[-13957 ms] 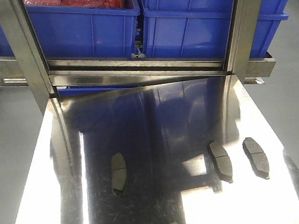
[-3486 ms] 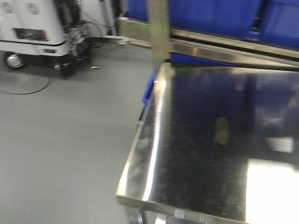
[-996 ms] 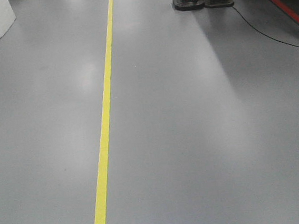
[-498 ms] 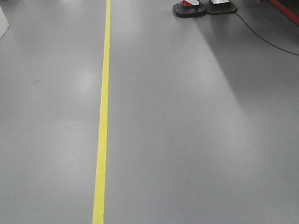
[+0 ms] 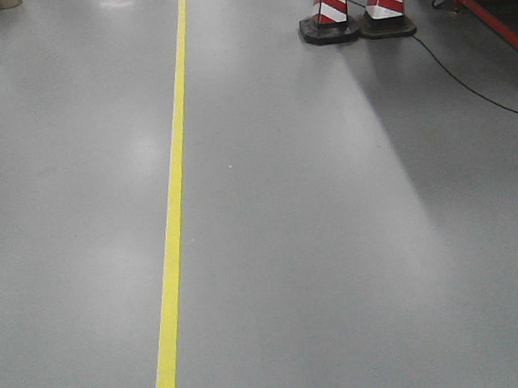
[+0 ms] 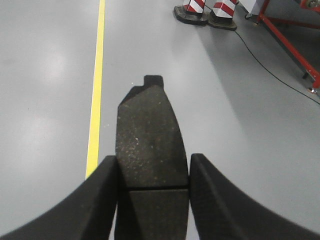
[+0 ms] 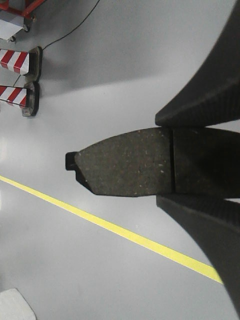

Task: Move and align brake pads A on conveyor
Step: 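Drive the base away from the table carrying both brake pads, then drive past the red-and-white cones toward the black conveyor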

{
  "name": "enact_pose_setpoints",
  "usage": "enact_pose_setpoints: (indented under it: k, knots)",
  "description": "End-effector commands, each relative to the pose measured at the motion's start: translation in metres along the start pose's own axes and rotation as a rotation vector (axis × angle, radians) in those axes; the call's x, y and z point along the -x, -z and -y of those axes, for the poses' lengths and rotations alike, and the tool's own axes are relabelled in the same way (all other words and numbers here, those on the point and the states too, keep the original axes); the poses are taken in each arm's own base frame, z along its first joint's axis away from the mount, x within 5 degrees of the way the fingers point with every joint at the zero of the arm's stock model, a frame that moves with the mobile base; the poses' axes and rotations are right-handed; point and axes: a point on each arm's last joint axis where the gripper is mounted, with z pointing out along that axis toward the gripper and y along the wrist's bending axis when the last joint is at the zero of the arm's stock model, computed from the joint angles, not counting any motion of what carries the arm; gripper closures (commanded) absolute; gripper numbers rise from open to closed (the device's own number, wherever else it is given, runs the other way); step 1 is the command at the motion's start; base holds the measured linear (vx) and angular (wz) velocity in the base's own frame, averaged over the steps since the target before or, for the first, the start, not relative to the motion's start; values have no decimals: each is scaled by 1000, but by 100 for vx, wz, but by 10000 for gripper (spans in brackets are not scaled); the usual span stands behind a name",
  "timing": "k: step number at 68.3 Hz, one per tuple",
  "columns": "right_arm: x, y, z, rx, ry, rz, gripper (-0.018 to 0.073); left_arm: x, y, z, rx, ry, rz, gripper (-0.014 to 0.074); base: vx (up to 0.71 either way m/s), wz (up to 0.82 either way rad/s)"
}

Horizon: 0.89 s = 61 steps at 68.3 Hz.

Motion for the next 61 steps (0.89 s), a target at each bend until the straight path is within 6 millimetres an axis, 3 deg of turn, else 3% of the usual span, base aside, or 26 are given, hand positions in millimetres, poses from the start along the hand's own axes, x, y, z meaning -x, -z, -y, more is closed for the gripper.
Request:
enact_pose_setpoints:
  k: [1, 61]
  knots:
    - [18, 5, 1, -12, 7, 126, 482, 14, 4, 7, -59, -14, 88, 416, 55, 1]
    - [18, 5, 1, -12, 7, 125, 482, 13, 4, 7, -57, -14, 86, 416, 58, 2]
